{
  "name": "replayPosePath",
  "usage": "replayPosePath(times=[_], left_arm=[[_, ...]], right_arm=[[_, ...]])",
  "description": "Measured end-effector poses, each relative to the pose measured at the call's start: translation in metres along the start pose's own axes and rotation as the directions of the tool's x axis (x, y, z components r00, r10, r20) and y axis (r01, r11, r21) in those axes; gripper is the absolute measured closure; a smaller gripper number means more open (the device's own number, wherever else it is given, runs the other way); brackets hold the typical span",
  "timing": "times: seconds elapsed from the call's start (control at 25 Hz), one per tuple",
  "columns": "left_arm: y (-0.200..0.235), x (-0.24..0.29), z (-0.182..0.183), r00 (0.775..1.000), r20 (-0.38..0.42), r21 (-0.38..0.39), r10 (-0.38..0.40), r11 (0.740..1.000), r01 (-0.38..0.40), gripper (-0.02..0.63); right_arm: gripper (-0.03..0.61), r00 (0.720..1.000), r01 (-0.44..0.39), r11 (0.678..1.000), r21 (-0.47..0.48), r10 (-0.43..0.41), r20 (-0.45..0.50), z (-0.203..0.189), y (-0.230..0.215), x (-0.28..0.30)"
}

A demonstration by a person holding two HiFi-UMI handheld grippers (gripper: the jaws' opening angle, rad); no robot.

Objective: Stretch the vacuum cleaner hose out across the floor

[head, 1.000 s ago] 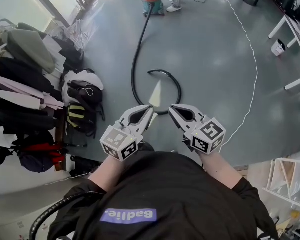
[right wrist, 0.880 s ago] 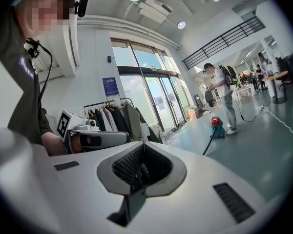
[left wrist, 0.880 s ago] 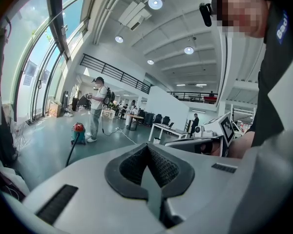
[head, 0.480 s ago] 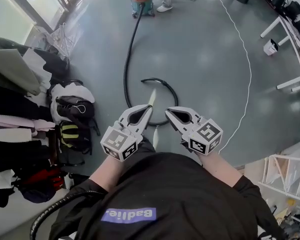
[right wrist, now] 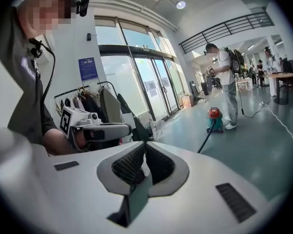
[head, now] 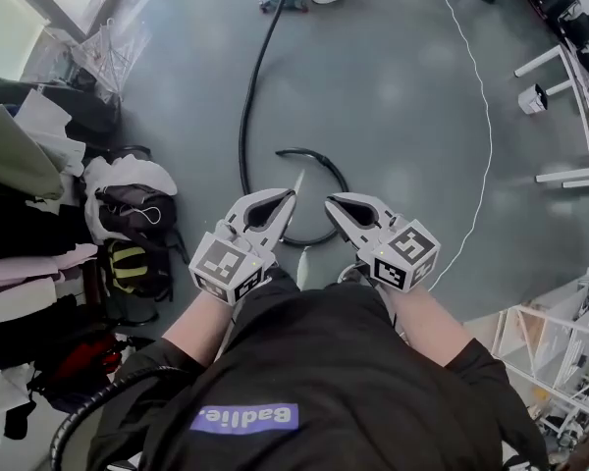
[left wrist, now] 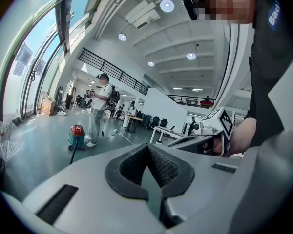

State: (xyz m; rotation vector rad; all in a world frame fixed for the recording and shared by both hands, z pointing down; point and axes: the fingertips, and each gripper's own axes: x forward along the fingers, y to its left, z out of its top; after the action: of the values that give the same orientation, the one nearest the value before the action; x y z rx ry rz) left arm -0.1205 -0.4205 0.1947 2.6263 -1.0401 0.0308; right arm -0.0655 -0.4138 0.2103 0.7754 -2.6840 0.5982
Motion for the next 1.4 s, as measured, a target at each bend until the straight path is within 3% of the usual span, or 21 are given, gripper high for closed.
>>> replayPosePath(times=[0.32,0.72,0.96,1.16,1.4], left_arm=[[0.029,0.053,0.000,0.994,-0.035,-0.023,0.105,0.994,-0.106,0.615],[0.036,0.161,-0.009,0.963,-0.068,-0.039,0.262,0.964,-0.265,0.615],[0.066,0.179,-0.030,0.968,-0.070,-0.057,0.242,0.968,-0.246,0.615],[0.104,0.168,-0.054,0.978,-0.084,-0.061,0.192,0.978,-0.197,0.615],[0.141,0.169,-0.060,0.989,-0.033,-0.074,0.147,0.986,-0.149,0.615]], right_arm=[[0.572,0.994,-0.110,0.994,0.020,0.110,-0.028,0.010,-0.073,0.023],[0.572,0.966,-0.242,0.969,0.041,0.245,-0.088,-0.013,-0.208,0.016],[0.572,0.965,-0.204,0.979,0.028,0.206,-0.162,-0.046,-0.253,0.049],[0.567,0.977,-0.116,0.993,-0.002,0.114,-0.182,-0.084,-0.276,0.097],[0.492,0.956,-0.071,0.996,-0.049,0.054,-0.287,-0.152,-0.306,0.162]])
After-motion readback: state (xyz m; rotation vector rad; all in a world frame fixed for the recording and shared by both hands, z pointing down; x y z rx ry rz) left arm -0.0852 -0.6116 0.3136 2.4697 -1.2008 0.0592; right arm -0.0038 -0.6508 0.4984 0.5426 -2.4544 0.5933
